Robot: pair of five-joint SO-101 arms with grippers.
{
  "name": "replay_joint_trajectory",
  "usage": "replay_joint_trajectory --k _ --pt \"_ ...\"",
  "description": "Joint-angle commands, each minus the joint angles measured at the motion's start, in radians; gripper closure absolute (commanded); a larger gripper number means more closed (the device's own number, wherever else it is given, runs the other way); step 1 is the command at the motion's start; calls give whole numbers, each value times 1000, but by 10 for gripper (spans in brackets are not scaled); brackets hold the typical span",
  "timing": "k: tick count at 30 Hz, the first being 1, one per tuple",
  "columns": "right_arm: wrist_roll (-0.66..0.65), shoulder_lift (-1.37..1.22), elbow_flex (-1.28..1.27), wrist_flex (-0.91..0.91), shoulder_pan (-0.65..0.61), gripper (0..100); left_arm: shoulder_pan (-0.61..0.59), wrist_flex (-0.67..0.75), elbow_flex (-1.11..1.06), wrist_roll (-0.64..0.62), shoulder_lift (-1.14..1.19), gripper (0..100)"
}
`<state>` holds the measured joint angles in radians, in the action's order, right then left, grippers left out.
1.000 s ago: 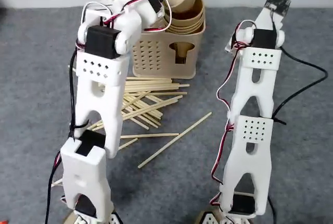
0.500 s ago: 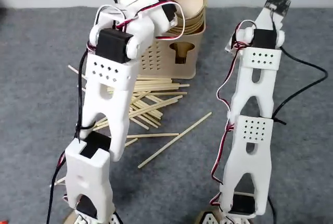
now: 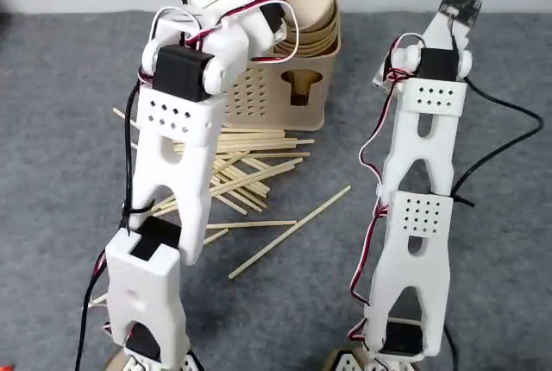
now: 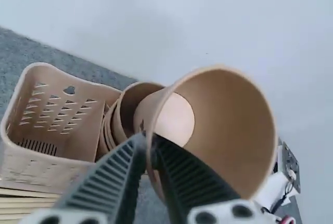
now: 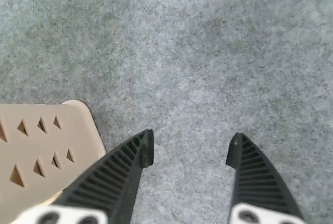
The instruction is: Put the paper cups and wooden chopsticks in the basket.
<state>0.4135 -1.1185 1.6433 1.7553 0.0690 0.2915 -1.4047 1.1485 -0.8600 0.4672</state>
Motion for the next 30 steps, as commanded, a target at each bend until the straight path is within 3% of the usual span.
replay_joint_trajectory --k 1,5,11,18,22,30 --pt "6 90 40 45 -2 757 -2 -5 21 12 -6 984" --pt "6 90 40 45 -4 757 -3 -5 27 12 17 976" --pt "6 90 40 45 -7 757 -12 -5 28 11 23 840" --pt "6 90 40 45 -8 757 -12 6 30 8 21 837" --pt "6 90 40 45 -8 757 -14 80 31 6 18 837" --pt "6 90 40 45 -8 757 -14 157 186 -63 9 837"
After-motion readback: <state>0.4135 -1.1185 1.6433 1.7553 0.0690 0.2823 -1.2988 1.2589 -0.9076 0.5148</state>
